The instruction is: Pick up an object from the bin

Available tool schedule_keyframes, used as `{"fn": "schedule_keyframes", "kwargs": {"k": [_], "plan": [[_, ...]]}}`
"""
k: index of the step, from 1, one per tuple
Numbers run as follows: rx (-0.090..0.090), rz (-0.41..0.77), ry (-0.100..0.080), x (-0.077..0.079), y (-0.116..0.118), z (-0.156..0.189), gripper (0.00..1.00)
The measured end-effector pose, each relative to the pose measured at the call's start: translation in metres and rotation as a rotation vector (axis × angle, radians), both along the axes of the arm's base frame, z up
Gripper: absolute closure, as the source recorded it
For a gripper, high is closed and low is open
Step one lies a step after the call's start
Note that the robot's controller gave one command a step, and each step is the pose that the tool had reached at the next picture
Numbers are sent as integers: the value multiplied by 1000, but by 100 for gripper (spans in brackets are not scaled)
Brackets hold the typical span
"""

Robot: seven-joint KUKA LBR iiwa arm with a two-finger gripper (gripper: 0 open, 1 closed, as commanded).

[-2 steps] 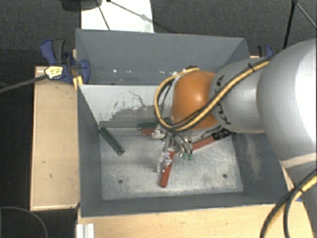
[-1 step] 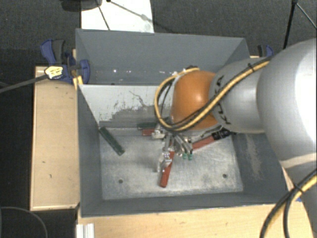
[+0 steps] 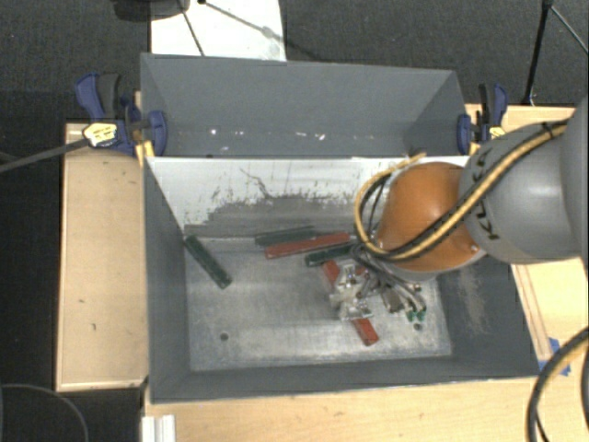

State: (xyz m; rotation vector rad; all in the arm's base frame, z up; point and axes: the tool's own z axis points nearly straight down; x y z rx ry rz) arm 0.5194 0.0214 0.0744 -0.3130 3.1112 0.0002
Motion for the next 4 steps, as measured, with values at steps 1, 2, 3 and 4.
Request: {"fn": "schedule_keyframes", "kwargs": {"k": [1,2,3,4], "plan": [[0,-1,0,0,0,0,100],[0,56,20,-6,-16,38,100],[1,-230,11,14,-37,56,0],[1,-229,10,14,-37,57,0]]}}
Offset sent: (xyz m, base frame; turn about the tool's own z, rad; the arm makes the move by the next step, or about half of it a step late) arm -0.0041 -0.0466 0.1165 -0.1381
